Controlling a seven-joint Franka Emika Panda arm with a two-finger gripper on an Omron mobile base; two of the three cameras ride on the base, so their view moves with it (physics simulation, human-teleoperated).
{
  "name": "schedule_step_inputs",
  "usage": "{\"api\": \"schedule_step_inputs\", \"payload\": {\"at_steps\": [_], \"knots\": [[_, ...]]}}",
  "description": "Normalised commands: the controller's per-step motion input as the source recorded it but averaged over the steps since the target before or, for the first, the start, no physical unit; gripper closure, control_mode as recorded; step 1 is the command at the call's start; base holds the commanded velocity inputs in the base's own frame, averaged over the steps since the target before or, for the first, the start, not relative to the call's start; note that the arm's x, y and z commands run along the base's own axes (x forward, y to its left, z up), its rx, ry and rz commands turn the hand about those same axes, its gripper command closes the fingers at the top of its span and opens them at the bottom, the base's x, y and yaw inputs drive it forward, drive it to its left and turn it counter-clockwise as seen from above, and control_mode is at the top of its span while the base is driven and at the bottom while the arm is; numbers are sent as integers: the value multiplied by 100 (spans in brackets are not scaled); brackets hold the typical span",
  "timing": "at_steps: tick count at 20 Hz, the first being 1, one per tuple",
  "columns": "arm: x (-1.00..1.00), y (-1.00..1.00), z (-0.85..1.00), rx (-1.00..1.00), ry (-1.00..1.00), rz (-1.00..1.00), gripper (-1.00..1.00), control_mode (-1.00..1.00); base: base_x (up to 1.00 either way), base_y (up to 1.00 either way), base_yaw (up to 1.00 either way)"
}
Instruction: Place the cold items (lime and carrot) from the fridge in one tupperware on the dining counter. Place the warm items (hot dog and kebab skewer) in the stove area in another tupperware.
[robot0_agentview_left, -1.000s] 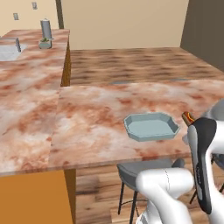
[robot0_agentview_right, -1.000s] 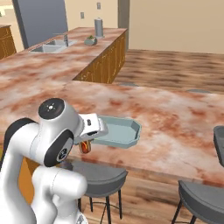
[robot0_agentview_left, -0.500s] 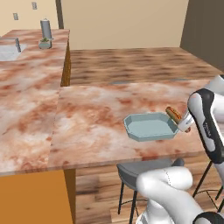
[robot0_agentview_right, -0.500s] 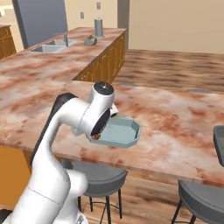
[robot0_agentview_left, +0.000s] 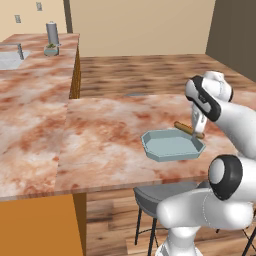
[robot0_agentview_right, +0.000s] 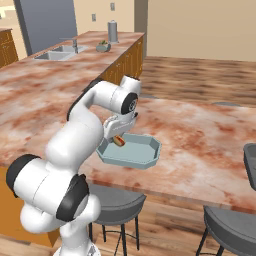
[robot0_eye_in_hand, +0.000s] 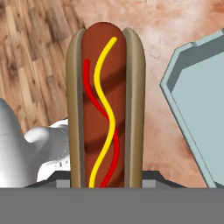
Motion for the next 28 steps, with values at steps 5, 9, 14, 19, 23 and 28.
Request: {"api": "schedule_step_inputs", "payload": {"at_steps": [5, 9, 14, 19, 23, 28], "knots": [[45, 0, -37, -4, 0, 0, 100, -100, 0, 0, 0], [67, 0, -58, -5, -1, 2, 100, -100, 0, 0, 0], [62, 0, -65, -7, -9, 8, 100, -100, 0, 0, 0], [47, 0, -59, -8, -16, 7, 100, -100, 0, 0, 0], [23, 0, -51, -8, -28, 6, 100, -100, 0, 0, 0], [0, 0, -41, -3, -30, 4, 100, -100, 0, 0, 0]]}}
